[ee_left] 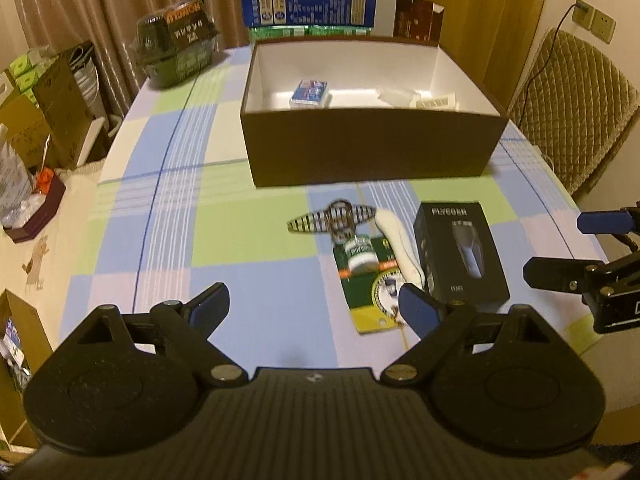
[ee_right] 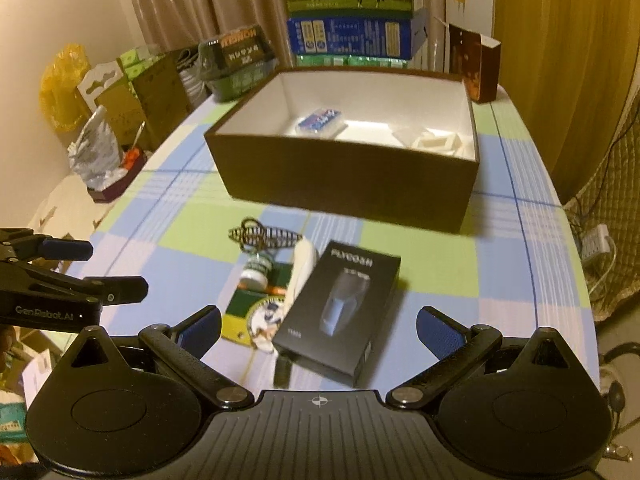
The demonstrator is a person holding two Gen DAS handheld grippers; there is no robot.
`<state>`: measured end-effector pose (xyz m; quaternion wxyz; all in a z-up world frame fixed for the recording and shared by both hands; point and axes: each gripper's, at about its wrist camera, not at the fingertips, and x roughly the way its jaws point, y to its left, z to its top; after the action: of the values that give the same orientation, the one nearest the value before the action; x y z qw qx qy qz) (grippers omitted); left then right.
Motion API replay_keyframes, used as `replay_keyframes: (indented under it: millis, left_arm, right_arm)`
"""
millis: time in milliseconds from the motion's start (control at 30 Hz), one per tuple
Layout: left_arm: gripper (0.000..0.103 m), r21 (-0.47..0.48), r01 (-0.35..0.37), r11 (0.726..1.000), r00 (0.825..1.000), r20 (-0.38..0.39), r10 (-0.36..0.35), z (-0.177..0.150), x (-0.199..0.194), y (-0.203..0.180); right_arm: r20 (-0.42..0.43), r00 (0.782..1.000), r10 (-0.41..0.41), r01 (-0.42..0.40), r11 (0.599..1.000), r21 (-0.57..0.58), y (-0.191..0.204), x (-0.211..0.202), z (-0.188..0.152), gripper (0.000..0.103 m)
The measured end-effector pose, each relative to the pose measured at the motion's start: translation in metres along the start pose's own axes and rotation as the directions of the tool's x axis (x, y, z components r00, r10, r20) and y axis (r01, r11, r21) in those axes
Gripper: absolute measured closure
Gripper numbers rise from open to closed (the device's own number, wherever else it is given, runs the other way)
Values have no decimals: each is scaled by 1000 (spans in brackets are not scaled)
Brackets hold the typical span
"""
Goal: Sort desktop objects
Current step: 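Withdraw both tools from the box back toward the remaining items, then grasp the black FLYCO box with the right tool while the left grasps the leopard clip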
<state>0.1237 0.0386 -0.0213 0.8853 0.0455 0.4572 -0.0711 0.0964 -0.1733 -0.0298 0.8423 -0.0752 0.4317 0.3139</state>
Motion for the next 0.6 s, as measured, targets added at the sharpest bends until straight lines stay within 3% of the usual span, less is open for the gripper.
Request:
replay_keyframes:
  millis: [600]
  left_arm:
    - [14,-5,-7,1000,997,-73,7,-24,10,-17]
  right_arm:
    - [-102,995,-9,9,1000,-3,-8,13,-26,2]
